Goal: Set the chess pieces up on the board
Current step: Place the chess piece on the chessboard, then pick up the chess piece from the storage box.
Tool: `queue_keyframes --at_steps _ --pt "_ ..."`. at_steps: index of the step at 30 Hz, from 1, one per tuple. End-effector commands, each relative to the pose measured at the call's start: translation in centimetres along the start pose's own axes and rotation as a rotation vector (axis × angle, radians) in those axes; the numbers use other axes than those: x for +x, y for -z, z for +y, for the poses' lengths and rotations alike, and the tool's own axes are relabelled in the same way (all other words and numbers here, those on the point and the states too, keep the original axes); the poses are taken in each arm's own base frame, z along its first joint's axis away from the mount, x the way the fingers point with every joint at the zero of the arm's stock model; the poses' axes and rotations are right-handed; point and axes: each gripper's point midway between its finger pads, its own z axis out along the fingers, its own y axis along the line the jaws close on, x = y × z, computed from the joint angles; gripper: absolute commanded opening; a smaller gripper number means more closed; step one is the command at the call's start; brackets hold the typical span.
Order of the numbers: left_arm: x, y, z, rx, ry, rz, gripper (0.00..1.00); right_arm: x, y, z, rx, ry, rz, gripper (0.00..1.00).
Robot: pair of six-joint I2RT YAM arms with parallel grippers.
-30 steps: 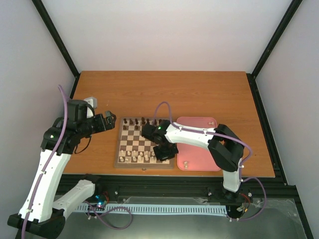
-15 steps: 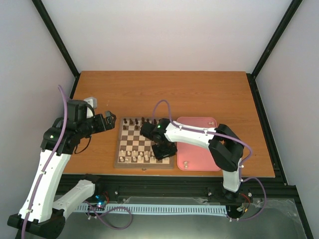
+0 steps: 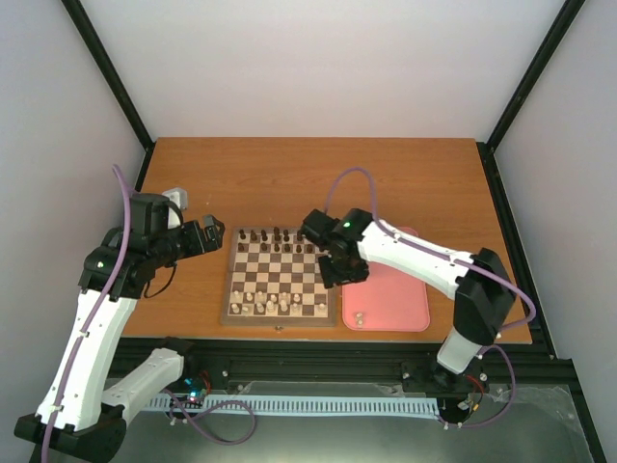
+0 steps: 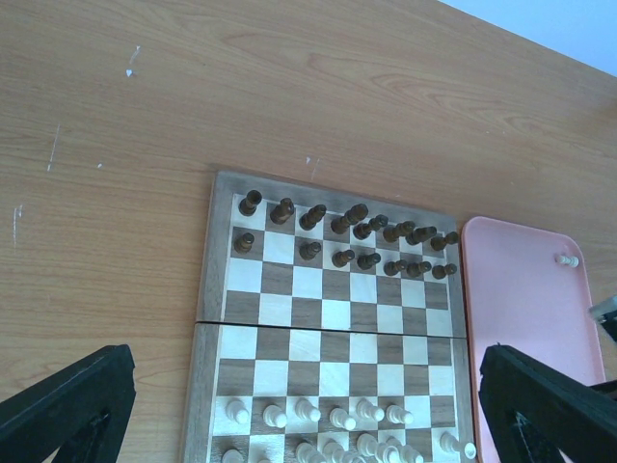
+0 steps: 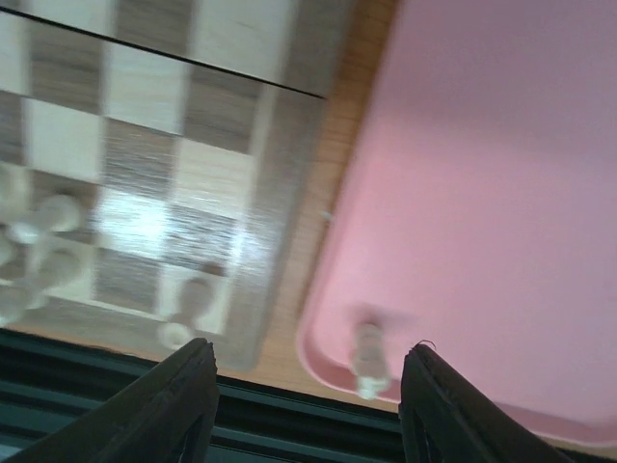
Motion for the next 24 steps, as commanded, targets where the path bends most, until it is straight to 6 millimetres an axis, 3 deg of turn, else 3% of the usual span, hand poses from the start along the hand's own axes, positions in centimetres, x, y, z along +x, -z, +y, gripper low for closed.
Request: queue_keyframes --at_steps 1,6,24 --pt "-0.7 0.5 -0.2 0.002 -0.012 -0.022 1.00 1.9 -1.0 -4.1 0.068 -0.063 0.046 0.53" --pt "-0.6 0.4 0.0 -0.006 -0.012 -0.015 1.00 3.8 -3.1 -5.5 0.045 -0.103 0.102 0.53" --pt "-0.4 -0.8 -0.2 -0.003 -0.002 0.022 1.00 6.3 -6.8 -4.9 -0.018 -0.085 0.186 0.41"
